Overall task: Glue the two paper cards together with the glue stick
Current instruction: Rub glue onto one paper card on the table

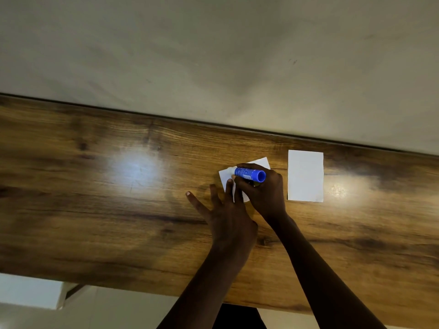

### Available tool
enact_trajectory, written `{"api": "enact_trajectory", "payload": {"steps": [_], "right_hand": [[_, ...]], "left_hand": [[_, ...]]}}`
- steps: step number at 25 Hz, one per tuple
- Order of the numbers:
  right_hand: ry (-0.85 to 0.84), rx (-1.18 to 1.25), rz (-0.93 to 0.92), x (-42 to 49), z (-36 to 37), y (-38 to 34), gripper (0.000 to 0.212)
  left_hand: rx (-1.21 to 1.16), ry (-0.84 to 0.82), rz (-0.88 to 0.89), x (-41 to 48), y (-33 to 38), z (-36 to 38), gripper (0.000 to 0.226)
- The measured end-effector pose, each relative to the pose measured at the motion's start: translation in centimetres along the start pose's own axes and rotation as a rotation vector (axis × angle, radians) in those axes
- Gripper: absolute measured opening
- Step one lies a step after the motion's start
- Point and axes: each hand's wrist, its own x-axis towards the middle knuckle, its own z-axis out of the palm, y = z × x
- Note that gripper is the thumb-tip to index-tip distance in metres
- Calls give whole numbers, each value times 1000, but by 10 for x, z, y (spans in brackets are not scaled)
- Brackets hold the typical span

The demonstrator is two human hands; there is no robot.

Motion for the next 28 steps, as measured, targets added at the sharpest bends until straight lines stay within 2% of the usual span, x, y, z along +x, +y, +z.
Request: {"api": "enact_trajectory", "payload": {"steps": [14, 22, 28], "right_hand": [[152, -133, 73, 6, -30, 12, 31], [230, -134, 116, 10, -40, 15, 26], [226, -134, 139, 12, -42, 16, 28]], "left_hand": [[66, -15, 7, 2, -1, 2, 79], [96, -11, 13, 2, 1, -2, 77], [115, -5, 21, 4, 2, -7, 72]]}}
